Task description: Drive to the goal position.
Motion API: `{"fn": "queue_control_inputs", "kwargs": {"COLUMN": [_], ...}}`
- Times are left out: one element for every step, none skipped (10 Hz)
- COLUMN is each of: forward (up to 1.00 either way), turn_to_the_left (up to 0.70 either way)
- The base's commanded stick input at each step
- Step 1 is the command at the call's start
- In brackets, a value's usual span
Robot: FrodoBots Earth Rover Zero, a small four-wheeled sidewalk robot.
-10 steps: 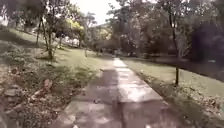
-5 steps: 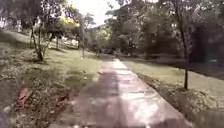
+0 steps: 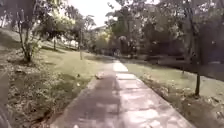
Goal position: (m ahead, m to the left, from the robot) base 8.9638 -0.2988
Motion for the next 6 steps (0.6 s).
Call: {"fn": "queue_control_inputs", "kwargs": {"forward": [1.0, 1.0, 1.0, 1.0, 1.0, 1.0], "turn_to_the_left": [0.0, 0.0, 0.0, 0.0, 0.0, 0.0]}}
